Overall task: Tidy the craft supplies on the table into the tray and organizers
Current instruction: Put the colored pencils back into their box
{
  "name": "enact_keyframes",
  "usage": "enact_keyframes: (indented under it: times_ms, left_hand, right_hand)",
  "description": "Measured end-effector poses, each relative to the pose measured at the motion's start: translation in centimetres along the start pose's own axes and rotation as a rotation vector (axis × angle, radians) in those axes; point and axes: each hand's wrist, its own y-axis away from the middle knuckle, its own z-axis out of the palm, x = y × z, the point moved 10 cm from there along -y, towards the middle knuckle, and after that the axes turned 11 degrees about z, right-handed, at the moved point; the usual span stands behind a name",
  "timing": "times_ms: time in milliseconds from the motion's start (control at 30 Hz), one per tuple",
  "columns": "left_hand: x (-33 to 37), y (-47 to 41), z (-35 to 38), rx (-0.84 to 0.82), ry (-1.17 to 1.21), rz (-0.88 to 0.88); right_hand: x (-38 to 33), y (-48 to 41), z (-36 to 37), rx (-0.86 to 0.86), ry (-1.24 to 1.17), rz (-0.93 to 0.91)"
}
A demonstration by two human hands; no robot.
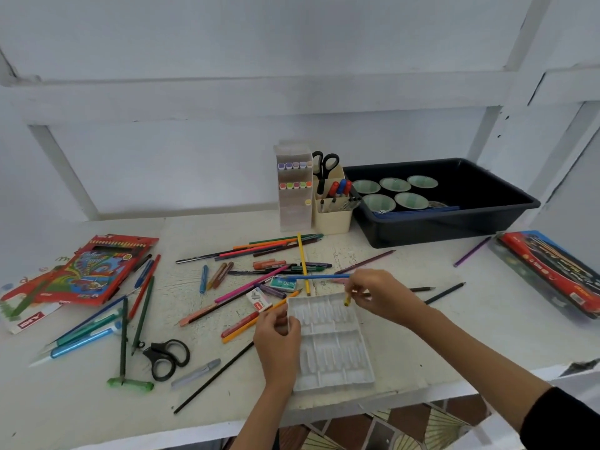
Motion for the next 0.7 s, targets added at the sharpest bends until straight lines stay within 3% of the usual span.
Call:
enact_keyframes:
  times_ms: [100,300,500,700]
  left_hand:
    - [-0.1,0.1,-0.1,0.0,0.004,-0.002]
    - [-0.2,0.1,-0.1,0.01,-0.01,-0.017]
    - [0.2,0.5,-0.5,0.061,-0.021,-0.036]
    - [0.4,0.7,-0.7,0.09,-0.006,-0.036]
  right_hand:
    - [-0.8,1.9,1.3,-0.01,0.105,-0.115]
    - [-1.1,2.2,2.6,-0.014,0.237,-0.162]
    - [-1.9,2.0,3.1,0.037,0.173,-0.163]
    - [-0.3,3.4,2.4,0.163,-0.059,-0.029]
